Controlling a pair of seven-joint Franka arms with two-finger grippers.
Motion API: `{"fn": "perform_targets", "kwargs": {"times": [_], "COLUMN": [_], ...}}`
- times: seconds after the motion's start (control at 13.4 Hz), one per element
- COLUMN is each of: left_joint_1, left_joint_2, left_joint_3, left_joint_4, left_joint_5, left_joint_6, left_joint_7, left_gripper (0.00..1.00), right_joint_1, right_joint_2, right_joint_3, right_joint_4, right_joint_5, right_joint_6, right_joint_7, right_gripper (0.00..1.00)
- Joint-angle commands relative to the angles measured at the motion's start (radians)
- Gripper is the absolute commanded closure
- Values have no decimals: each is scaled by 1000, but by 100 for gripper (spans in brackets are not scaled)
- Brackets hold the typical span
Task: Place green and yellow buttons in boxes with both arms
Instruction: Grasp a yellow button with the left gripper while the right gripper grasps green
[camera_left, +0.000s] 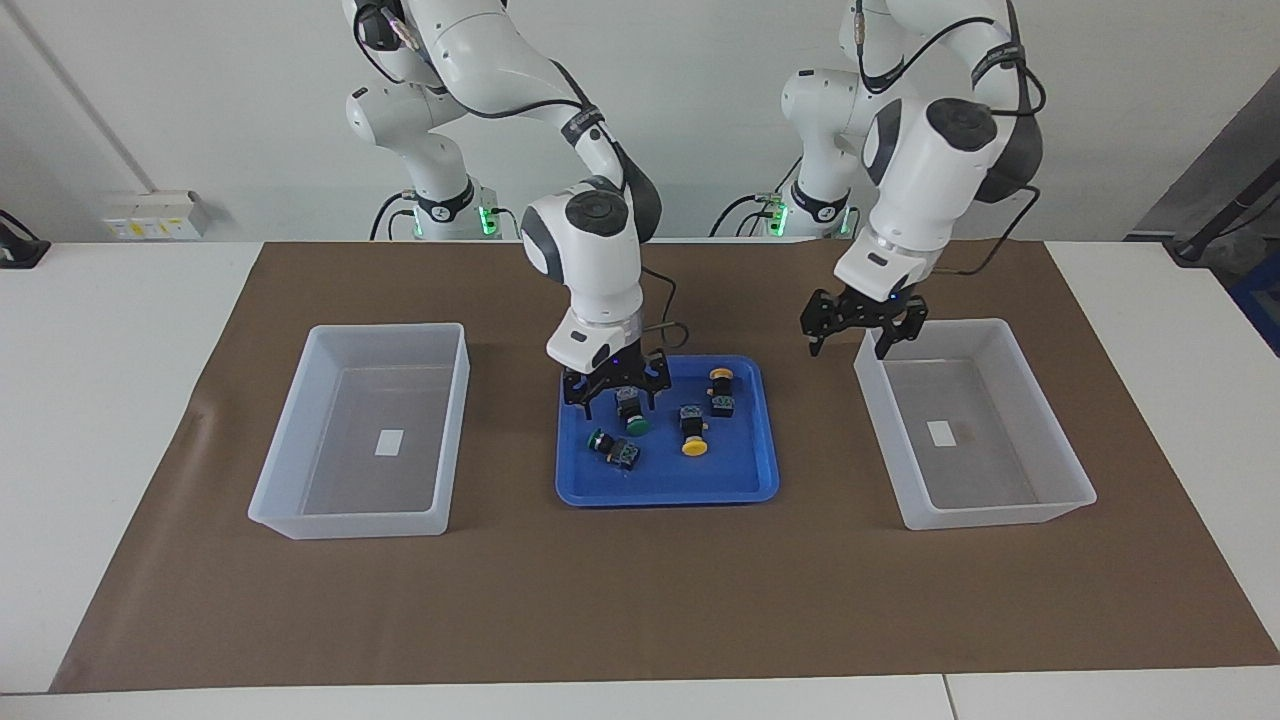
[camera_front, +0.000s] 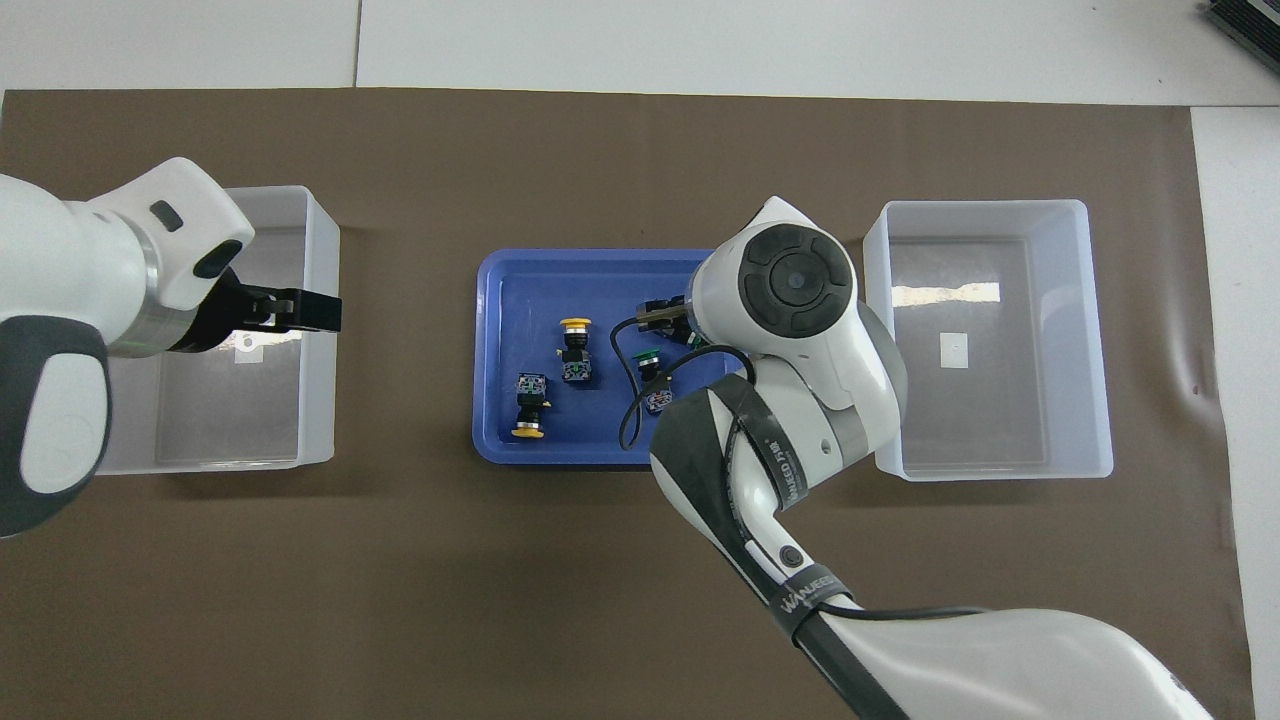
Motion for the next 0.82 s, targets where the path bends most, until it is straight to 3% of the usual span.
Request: {"fn": "perform_targets", "kwargs": {"times": [0.0, 0.3, 0.45, 0.6, 0.74], "left_joint_1": [-49, -122, -148, -168, -199], "left_joint_2": [22, 64, 108, 127, 171], "left_joint_3": [12, 12, 12, 12, 12], "left_joint_4": [-59, -106, -111, -161, -192], "left_joint_5": [32, 32, 32, 32, 32], "left_joint_6": [115, 201, 247, 328, 406], "left_joint_7": [-54, -60, -64, -66, -100], "left_gripper": [0, 0, 0, 0, 0], "right_joint_1": [26, 26, 28, 31, 25], "right_joint_2": [25, 36, 31, 31, 31], "right_joint_3": [-7, -7, -7, -7, -7], "right_joint_4": [-55, -80, -126, -143, -125], "right_joint_5": [11, -5, -5, -8, -6], "right_joint_6": [94, 103, 156, 178, 164], "right_joint_7": [28, 34, 34, 34, 34], "right_gripper": [0, 0, 12, 36, 93]}}
